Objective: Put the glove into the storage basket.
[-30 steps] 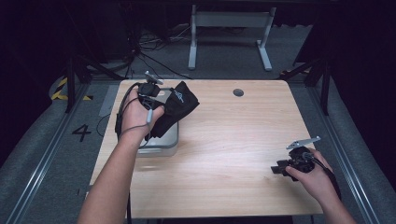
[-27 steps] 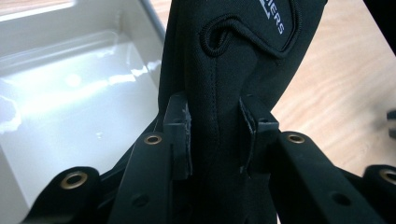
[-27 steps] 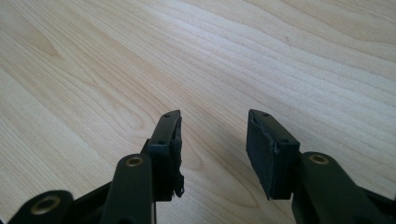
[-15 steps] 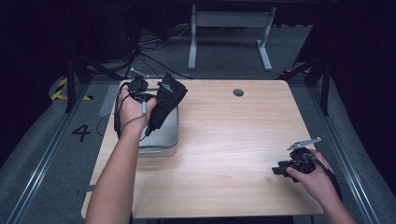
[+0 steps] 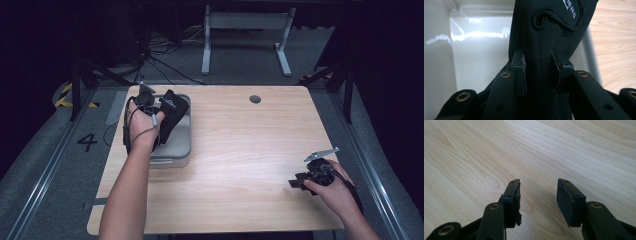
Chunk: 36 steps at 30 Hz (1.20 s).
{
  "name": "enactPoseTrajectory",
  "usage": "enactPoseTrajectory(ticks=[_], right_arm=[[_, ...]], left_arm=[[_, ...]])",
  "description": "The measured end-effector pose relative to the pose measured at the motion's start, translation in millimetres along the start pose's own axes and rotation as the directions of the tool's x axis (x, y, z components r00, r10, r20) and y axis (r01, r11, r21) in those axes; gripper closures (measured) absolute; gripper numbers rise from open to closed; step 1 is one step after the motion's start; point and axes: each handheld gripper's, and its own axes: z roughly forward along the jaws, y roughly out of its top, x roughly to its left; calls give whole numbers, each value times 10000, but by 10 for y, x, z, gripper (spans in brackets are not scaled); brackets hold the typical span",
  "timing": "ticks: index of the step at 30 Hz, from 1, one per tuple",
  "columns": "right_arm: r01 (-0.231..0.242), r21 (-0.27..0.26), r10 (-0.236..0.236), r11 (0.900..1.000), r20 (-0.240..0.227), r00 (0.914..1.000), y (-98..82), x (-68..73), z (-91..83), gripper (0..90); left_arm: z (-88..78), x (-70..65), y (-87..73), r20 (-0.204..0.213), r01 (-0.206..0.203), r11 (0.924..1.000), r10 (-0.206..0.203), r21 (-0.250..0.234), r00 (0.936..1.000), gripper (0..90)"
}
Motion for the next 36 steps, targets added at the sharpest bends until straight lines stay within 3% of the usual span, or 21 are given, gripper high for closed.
enactPoseTrajectory(ticks=[10,17,20,22,26,31,36], right_arm=[[236,-26,-236,9997,37,9997,39,41,17,543],[474,-164,-474,9987,-1,9989,78,79,5,539],[504,-179,-505,9986,-11,9987,75,68,-8,537],[497,-230,-497,9985,28,9988,76,53,-10,529],[527,-236,-526,9983,45,9986,94,36,-4,526],[737,-227,-737,9970,-8,9973,168,61,25,518],[891,-355,-896,9954,-108,9959,276,77,38,518]], left_arm=[[238,54,-44,-1024,234,9955,-140,921,9946,677],[364,110,-27,-1021,577,9901,-447,1281,9938,674],[410,105,-24,-1137,517,9884,-356,1428,9929,646],[398,93,-26,-1382,246,9939,-96,1073,9904,561],[285,64,-46,-1754,-164,9978,274,642,9841,417],[72,-19,-117,-1687,-744,9972,751,100,9828,408],[-112,-141,-199,-1459,-1403,9901,1378,-67,9797,414]])
